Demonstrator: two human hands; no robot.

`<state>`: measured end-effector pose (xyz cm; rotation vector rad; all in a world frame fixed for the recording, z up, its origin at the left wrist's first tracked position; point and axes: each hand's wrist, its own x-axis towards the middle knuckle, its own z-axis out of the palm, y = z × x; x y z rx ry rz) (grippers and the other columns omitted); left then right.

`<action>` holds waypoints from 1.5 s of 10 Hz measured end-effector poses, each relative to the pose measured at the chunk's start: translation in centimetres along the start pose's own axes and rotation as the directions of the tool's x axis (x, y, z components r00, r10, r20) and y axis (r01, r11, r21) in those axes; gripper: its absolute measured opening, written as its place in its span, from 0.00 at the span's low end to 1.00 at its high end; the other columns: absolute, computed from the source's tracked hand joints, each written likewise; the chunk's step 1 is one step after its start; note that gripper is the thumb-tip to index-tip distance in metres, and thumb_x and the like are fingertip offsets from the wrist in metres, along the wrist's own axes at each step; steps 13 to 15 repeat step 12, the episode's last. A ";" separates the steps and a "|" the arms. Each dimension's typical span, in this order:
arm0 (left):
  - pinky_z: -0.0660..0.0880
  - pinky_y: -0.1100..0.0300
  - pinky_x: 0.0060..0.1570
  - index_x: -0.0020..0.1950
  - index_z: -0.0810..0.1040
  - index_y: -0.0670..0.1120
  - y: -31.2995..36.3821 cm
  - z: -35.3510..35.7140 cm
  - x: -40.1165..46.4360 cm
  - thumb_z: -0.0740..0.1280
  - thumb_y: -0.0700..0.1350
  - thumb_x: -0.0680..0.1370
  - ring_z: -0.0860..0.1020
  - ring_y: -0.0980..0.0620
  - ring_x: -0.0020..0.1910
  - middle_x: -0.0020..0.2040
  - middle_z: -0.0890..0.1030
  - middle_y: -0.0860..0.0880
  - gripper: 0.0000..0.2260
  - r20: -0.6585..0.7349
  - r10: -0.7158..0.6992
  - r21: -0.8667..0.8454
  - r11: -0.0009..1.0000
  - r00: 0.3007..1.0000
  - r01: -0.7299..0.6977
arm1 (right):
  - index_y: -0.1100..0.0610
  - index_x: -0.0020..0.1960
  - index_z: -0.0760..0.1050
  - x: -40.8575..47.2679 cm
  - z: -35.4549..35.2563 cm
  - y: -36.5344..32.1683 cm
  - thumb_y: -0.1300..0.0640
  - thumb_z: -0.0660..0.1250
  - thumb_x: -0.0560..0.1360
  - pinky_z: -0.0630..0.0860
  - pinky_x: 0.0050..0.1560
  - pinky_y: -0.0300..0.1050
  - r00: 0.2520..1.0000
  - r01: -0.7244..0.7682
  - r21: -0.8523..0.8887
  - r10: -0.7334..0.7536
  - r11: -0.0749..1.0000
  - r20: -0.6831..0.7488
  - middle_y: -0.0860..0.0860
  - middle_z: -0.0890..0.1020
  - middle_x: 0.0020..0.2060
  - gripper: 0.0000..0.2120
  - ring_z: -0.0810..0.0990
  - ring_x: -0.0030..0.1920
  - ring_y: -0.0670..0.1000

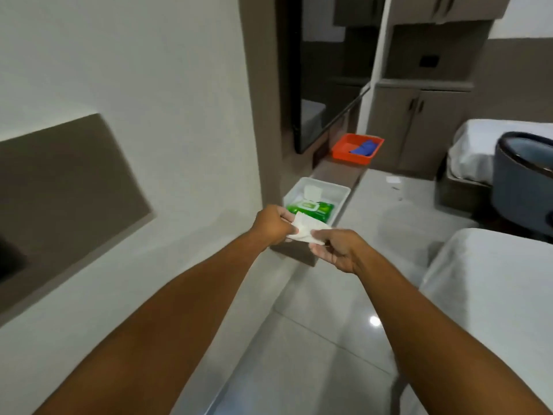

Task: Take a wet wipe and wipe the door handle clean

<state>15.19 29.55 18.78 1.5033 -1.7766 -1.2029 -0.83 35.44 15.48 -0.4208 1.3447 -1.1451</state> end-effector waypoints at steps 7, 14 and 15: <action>0.77 0.54 0.55 0.55 0.82 0.43 -8.9 14.7 38.8 0.69 0.43 0.75 0.80 0.42 0.55 0.56 0.82 0.43 0.10 0.011 -0.063 0.558 0.829 0.998 0.046 | 0.59 0.41 0.80 40.6 -4.9 -6.5 0.63 0.73 0.69 0.78 0.38 0.45 0.916 0.045 -0.929 -0.386 0.366 -0.108 0.50 0.77 0.33 0.03 0.80 0.39 0.54; 0.73 0.52 0.58 0.62 0.77 0.40 -9.1 14.4 35.7 0.67 0.41 0.77 0.76 0.39 0.60 0.62 0.78 0.39 0.14 0.187 0.003 0.606 0.787 0.982 -0.118 | 0.65 0.53 0.77 38.4 -3.9 -6.7 0.67 0.64 0.75 0.74 0.42 0.45 0.961 0.099 -0.994 -0.263 0.054 0.081 0.61 0.81 0.50 0.08 0.80 0.49 0.58; 0.73 0.52 0.58 0.62 0.77 0.40 -9.1 14.4 35.7 0.67 0.41 0.77 0.76 0.39 0.60 0.62 0.78 0.39 0.14 0.187 0.003 0.606 0.787 0.982 -0.118 | 0.65 0.53 0.77 38.4 -3.9 -6.7 0.67 0.64 0.75 0.74 0.42 0.45 0.961 0.099 -0.994 -0.263 0.054 0.081 0.61 0.81 0.50 0.08 0.80 0.49 0.58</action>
